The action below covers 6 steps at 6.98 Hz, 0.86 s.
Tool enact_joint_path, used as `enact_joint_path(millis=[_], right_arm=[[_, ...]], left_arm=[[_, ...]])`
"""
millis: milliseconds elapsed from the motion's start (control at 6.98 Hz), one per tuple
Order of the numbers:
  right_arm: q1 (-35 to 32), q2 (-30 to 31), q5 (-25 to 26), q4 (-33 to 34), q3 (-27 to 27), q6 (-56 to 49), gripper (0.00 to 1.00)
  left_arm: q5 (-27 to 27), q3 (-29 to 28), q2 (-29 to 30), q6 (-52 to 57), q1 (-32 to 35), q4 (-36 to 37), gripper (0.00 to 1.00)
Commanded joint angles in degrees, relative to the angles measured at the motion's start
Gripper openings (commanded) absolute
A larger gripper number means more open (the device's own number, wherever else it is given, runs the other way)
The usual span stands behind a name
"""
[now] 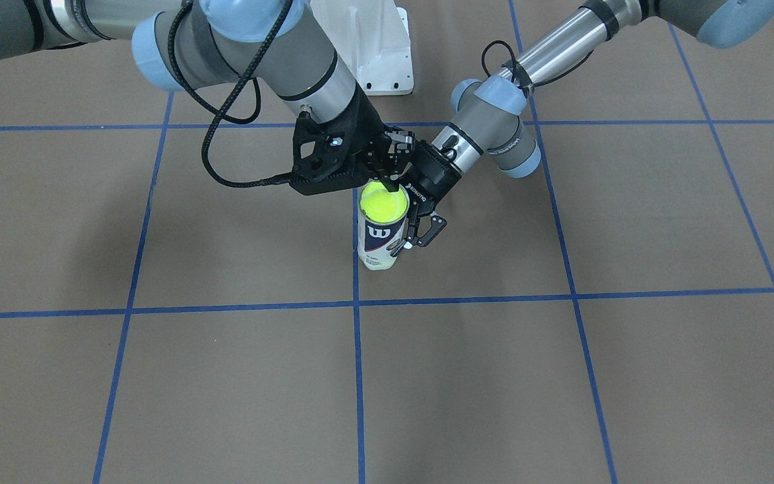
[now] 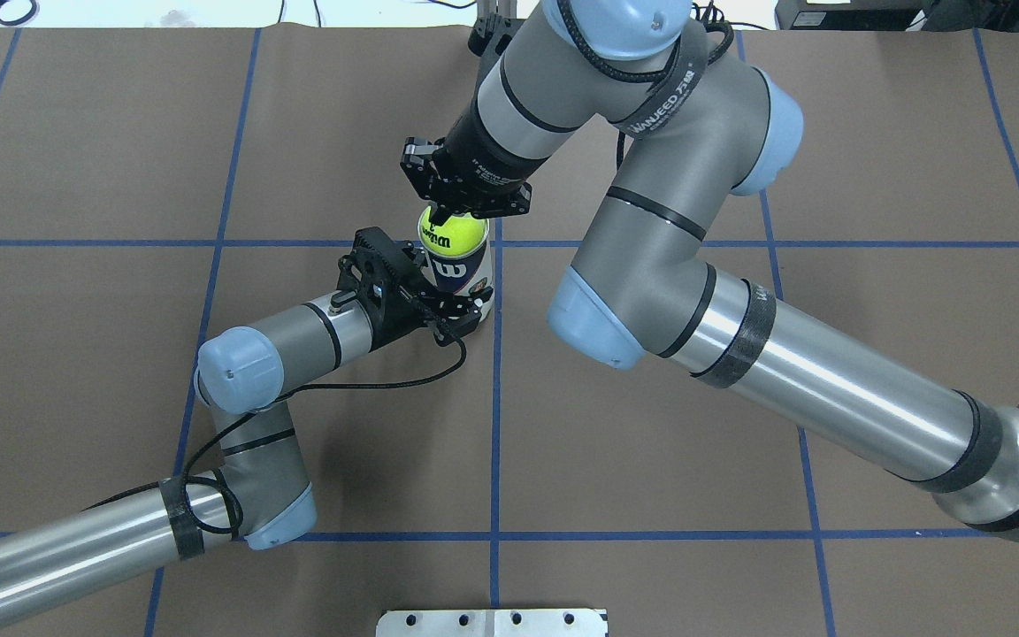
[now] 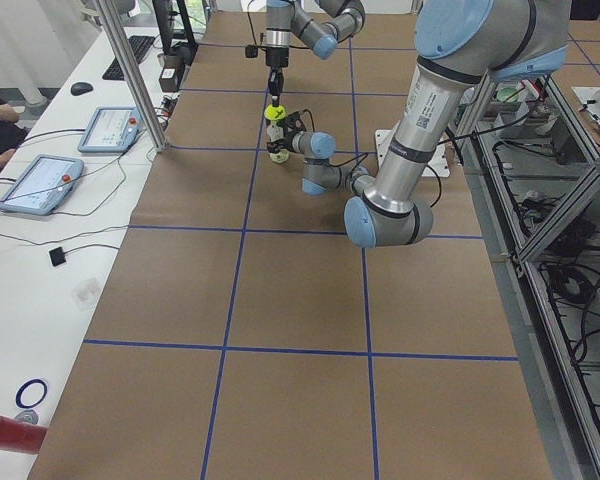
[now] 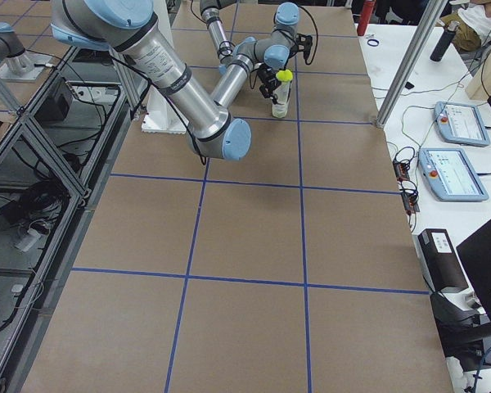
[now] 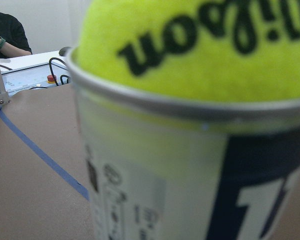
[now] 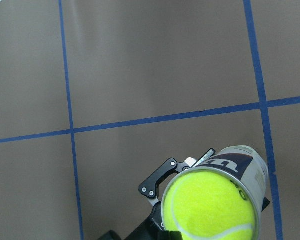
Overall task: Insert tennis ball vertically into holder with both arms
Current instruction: 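Push the second ball down into the can with the right gripper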
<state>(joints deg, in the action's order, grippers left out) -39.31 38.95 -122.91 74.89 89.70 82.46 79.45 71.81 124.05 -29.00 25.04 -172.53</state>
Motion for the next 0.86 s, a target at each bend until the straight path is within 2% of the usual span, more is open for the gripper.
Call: enact_joint_path(millis=[0,287,430,573,717], right_arm=[[0.7,0.2,0.6,-0.1,-0.6,0.0,0.00],[-0.4,-0.2,0.2,-0.2,0.4,0.1,0.00],[-1.4,0.0,0.0,-0.3,1.4,0.1,0.33],[-1.4,0.0,0.0,-0.3,1.9,0.2,0.99],[-1.6,0.2,0.0,-0.3,2.5,0.2,1.00]], left_arm=[[0.0,0.0,0.1,0.0,-0.1,0.0,0.84],[0.0,0.0,0.0,0.0,-0.1,0.0,0.84],[0.0,0.0,0.0,0.0,-0.1,0.0,0.93],[0.0,0.0,-0.2,0.0,0.0,0.0,1.00],[0.0,0.0,-0.4,0.0,-0.1,0.0,1.00]])
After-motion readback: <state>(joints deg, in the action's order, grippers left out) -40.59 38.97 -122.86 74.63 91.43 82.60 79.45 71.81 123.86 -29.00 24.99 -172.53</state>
